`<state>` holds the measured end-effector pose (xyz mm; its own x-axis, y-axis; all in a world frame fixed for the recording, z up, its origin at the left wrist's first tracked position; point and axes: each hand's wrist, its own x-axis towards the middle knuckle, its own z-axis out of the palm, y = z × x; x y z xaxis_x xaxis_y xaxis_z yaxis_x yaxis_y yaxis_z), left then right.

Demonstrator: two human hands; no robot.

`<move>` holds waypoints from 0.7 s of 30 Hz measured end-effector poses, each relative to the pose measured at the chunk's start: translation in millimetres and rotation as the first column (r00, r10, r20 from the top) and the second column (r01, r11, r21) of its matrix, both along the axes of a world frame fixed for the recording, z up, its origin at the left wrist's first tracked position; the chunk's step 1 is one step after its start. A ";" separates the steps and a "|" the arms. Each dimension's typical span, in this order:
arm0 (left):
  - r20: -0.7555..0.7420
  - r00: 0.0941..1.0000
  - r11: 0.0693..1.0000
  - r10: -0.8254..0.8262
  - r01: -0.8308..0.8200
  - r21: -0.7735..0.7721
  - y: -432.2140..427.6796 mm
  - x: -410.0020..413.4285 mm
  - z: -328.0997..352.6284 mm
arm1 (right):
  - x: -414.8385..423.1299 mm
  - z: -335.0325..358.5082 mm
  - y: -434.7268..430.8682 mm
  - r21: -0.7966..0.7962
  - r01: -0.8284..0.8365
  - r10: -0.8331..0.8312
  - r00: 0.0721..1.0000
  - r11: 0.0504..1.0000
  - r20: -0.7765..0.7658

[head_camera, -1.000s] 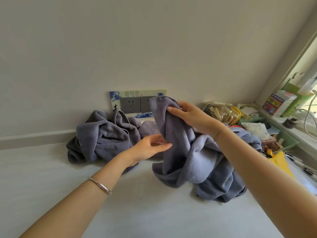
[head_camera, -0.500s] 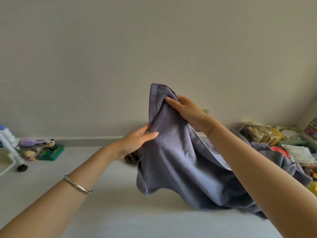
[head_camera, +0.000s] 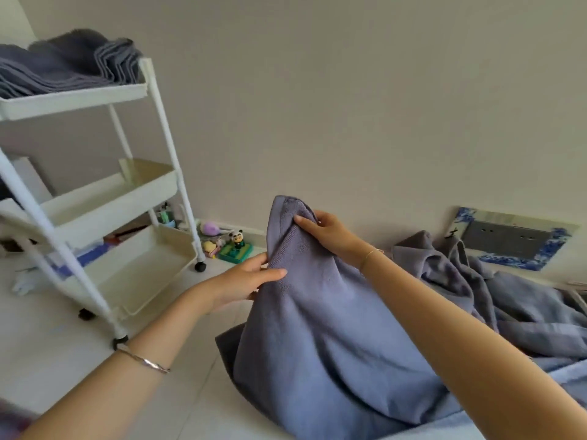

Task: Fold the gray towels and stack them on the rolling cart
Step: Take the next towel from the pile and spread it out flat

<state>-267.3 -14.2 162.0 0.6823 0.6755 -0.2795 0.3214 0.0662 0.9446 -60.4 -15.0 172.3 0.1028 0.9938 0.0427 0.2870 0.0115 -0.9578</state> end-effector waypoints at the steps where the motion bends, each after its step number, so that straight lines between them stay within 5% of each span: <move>1: -0.016 1.000 1.000 0.004 -0.004 -0.019 4.6 -5.8 -11.2 | -7.1 -12.3 5.3 -0.012 0.001 -0.001 1.000 1.000 0.030; 9: -0.163 0.963 0.976 0.214 -0.205 0.069 47.7 -58.0 -121.1 | -43.9 -128.5 40.1 -0.127 0.125 -0.078 0.943 0.984 0.325; 15: -0.097 0.945 0.920 0.311 -0.274 0.280 68.3 -63.9 -149.0 | -44.6 -151.3 47.5 -0.145 0.148 -0.093 0.938 0.978 0.334; 21: -0.099 0.900 0.808 0.423 -0.326 0.490 104.2 -62.3 -181.0 | -48.5 -159.5 95.6 0.005 0.254 -0.236 0.889 0.967 0.393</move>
<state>-329.6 90.0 -19.0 0.3137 0.9493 0.0212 0.5396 -0.1966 0.8187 -108.9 80.6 12.8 0.3278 0.9410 0.0842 0.6229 -0.1482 -0.7682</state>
